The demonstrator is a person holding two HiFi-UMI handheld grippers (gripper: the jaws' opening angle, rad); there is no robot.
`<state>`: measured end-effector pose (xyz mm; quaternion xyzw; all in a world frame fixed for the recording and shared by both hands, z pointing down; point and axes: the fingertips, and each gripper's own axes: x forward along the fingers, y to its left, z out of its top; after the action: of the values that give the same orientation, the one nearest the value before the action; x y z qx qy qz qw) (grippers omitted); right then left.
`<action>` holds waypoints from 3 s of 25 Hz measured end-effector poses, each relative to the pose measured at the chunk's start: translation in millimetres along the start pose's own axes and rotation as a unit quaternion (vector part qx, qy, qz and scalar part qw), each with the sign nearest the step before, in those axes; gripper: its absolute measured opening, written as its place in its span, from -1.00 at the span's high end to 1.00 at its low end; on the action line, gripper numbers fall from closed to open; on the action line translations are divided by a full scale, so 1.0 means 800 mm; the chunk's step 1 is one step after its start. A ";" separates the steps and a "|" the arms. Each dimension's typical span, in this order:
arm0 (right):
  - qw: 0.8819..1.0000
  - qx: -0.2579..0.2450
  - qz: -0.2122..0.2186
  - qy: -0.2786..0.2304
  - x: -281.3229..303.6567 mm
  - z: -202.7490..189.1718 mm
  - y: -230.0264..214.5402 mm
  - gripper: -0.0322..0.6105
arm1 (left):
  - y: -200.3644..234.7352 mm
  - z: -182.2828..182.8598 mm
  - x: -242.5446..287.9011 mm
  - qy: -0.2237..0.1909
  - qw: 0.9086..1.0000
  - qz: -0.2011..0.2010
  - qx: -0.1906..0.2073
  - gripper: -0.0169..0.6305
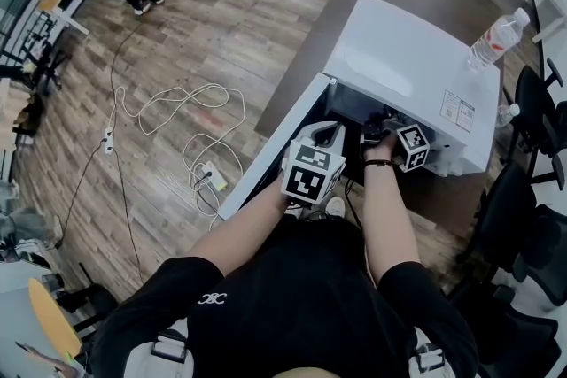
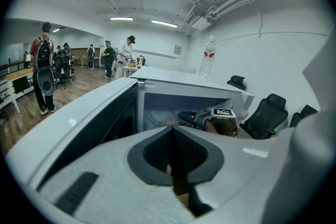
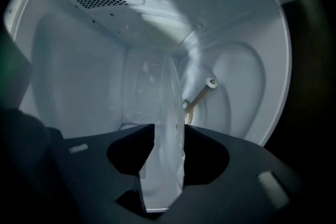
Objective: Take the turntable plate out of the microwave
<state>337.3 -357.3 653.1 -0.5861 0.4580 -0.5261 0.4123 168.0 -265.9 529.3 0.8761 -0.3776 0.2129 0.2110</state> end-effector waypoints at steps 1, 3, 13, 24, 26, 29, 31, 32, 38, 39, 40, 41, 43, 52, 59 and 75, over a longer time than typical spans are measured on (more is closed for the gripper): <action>1.000 0.004 0.002 -0.001 0.000 0.000 -0.001 0.41 | 0.000 0.000 0.001 0.000 1.000 0.000 0.001 0.95; 1.000 0.011 0.001 -0.001 0.001 0.000 -0.001 0.47 | 0.000 0.001 0.002 0.000 1.000 -0.001 0.002 0.95; 1.000 0.008 -0.012 -0.009 0.001 0.002 -0.011 0.74 | -0.002 -0.005 0.001 0.009 1.000 -0.008 0.002 0.95; 0.997 0.037 0.070 0.004 -0.009 -0.006 0.010 0.77 | -0.011 -0.007 0.001 0.012 1.000 -0.026 0.009 0.95; 0.996 0.044 0.074 0.003 -0.014 -0.006 0.012 0.77 | -0.012 -0.006 0.000 0.010 0.999 -0.028 0.011 0.95; 0.996 0.050 0.078 0.005 -0.023 -0.006 0.011 0.77 | -0.010 -0.005 -0.002 0.008 0.999 -0.029 0.013 0.95; 0.995 0.052 0.085 0.008 -0.031 -0.006 0.011 0.77 | -0.009 -0.007 -0.003 0.008 0.999 -0.028 0.012 0.95; 0.994 0.056 0.092 0.010 -0.036 -0.008 0.014 0.77 | -0.009 -0.008 -0.003 0.008 0.999 -0.029 0.012 0.95; 0.990 0.062 0.128 0.021 -0.069 -0.012 0.038 0.77 | -0.015 -0.004 -0.005 -0.003 0.999 -0.032 0.023 0.95; 0.989 0.062 0.132 0.023 -0.075 -0.013 0.044 0.77 | -0.016 -0.003 -0.006 -0.006 0.999 -0.033 0.024 0.95; 0.988 0.065 0.136 0.024 -0.081 -0.014 0.049 0.76 | -0.018 -0.002 -0.007 -0.008 0.999 -0.034 0.025 0.95; 0.987 0.069 0.140 0.026 -0.087 -0.015 0.053 0.76 | -0.019 -0.002 -0.008 -0.009 0.999 -0.037 0.027 0.95; 0.986 0.076 0.146 0.030 -0.101 -0.017 0.059 0.76 | -0.024 0.000 -0.011 -0.012 0.999 -0.042 0.031 0.95; 0.986 0.081 0.142 0.033 -0.168 -0.021 0.073 0.76 | -0.041 0.010 -0.030 -0.038 0.996 -0.058 0.048 0.95; 0.988 0.081 0.120 0.046 -0.216 -0.041 0.064 0.75 | -0.049 0.014 -0.041 -0.053 0.995 -0.070 0.052 0.95; 0.985 0.075 0.148 0.046 -0.232 -0.040 0.080 0.75 | -0.067 0.015 -0.043 -0.060 0.992 -0.086 0.065 0.95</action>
<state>293.9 -192.8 550.7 -0.4540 0.5175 -0.5186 0.5071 189.5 -218.6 490.1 0.9284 -0.2979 0.1655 0.1481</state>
